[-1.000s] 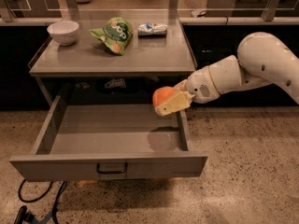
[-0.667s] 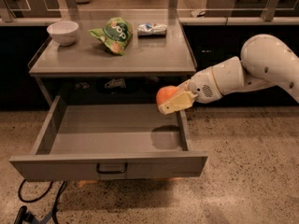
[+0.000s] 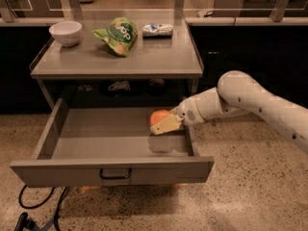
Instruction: Place orange into top drawer
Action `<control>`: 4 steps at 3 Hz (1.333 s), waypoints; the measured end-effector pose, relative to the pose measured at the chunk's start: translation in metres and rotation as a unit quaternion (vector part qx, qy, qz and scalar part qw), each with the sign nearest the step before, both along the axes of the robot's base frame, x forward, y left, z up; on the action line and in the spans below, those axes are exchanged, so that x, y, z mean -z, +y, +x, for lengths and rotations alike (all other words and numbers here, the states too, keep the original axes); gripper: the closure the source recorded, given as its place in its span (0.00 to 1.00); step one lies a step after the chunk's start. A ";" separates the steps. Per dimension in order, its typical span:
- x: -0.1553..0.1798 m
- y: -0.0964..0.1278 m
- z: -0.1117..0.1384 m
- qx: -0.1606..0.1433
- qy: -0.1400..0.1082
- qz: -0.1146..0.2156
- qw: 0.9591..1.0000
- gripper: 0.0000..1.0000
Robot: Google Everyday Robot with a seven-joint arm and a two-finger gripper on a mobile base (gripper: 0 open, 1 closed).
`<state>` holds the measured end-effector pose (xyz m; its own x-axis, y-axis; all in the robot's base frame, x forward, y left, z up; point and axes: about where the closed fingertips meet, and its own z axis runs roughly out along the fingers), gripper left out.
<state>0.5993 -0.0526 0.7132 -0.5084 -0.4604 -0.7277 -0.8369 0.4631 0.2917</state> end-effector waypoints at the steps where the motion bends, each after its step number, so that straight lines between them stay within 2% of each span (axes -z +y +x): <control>1: 0.050 0.030 0.001 -0.024 0.028 -0.023 0.999 1.00; 2: 0.051 0.036 0.001 -0.029 0.028 -0.023 0.999 1.00; 3: 0.051 0.036 0.001 -0.029 0.028 -0.023 0.999 0.81; 4: 0.051 0.036 0.001 -0.029 0.028 -0.023 0.999 0.58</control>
Offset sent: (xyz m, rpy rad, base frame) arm 0.0009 0.0254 -0.0423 -0.0378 0.0471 0.0394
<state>0.6002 -0.0167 0.6618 -0.5194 -0.5231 -0.6757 -0.8456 0.4283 0.3185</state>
